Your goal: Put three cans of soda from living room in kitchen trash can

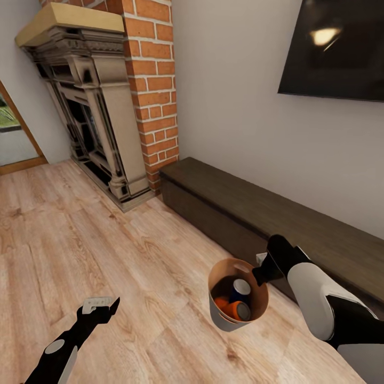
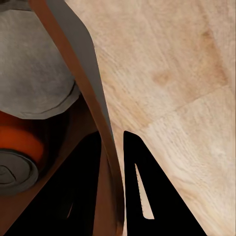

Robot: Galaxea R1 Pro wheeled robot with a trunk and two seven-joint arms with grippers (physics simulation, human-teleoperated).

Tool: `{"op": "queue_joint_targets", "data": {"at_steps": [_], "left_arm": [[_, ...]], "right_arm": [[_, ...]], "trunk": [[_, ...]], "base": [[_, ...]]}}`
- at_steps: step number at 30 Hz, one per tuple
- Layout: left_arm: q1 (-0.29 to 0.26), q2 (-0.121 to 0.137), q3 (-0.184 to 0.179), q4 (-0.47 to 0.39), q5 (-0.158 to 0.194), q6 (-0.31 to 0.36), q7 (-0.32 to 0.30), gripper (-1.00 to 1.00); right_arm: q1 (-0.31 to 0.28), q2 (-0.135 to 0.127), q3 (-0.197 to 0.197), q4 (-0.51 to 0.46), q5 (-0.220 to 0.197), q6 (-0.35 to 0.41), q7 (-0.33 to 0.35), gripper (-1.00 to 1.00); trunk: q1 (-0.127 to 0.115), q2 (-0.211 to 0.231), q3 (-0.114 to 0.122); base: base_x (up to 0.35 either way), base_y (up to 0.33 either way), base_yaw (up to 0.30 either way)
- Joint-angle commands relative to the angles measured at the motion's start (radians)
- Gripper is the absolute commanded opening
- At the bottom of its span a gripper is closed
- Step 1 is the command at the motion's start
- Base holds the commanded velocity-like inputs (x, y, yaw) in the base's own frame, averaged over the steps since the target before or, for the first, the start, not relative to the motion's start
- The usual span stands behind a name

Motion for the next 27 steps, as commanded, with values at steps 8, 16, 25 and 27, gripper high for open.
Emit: {"op": "queue_joint_targets", "data": {"at_steps": [8, 16, 25, 27], "left_arm": [[0.000, 0.000, 0.000, 0.000, -0.001, 0.000, 0.000, 1.00], [0.001, 0.000, 0.000, 0.000, -0.001, -0.001, 0.000, 1.00], [0.000, 0.000, -0.001, 0.000, -0.001, -0.002, 0.001, 1.00], [0.000, 0.000, -0.001, 0.000, -0.001, -0.002, 0.001, 1.00]], "right_arm": [[0.002, 0.001, -0.003, 0.000, -0.018, 0.007, 0.003, -1.00], [0.003, 0.001, -0.003, 0.000, -0.018, 0.007, 0.003, -1.00], [0.003, 0.001, -0.005, -0.003, -0.020, 0.007, 0.003, -1.00], [0.003, 0.001, -0.005, -0.002, -0.022, 0.007, 0.003, -1.00]], "trunk": [[0.031, -0.056, -0.025], [0.061, -0.112, -0.050], [0.077, -0.140, -0.063], [0.077, -0.140, -0.063]], "base": [[0.000, 0.000, 0.000], [0.000, 0.000, 0.000], [0.000, 0.000, 0.000], [0.000, 0.000, 0.000]]}}
